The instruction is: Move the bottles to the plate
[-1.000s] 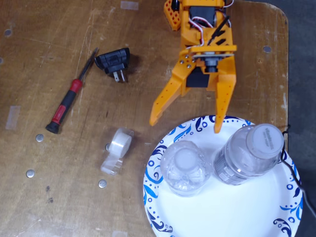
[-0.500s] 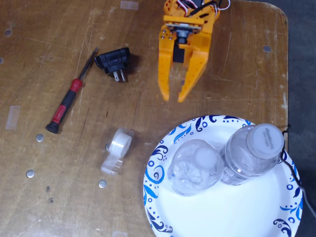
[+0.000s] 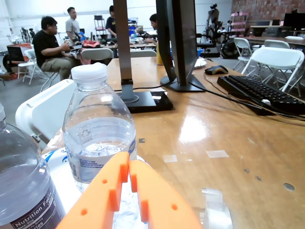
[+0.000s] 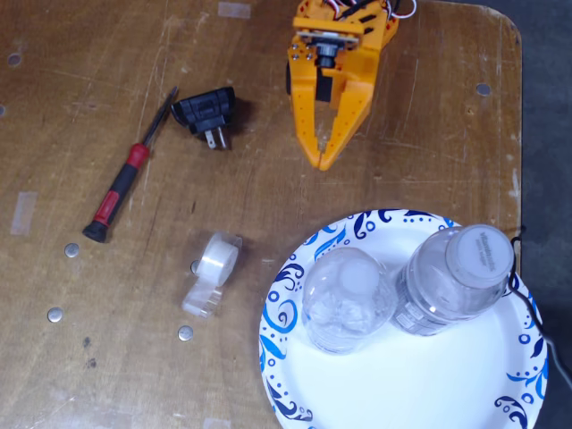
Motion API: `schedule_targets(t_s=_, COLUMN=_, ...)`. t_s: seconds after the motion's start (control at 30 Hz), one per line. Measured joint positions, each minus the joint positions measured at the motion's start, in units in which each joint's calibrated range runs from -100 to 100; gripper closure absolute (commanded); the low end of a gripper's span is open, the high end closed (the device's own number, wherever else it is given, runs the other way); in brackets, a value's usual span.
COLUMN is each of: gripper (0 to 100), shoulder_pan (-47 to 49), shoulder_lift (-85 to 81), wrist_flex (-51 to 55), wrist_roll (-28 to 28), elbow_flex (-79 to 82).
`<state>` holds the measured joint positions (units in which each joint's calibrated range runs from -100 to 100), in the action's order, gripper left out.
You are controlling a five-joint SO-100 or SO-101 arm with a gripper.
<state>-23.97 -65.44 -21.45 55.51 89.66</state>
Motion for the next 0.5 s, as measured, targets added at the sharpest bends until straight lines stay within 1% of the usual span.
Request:
schedule_targets(t_s=0.3, gripper=99, shoulder_pan=-0.91, shoulder_lift=-18.12, wrist_flex=24.85, wrist_roll=1.62, elbow_flex=1.62)
schedule_targets(t_s=0.5, gripper=99, shoulder_pan=-1.64, shoulder_lift=-32.63, wrist_flex=29.87, wrist_roll=1.41, elbow_flex=8.09)
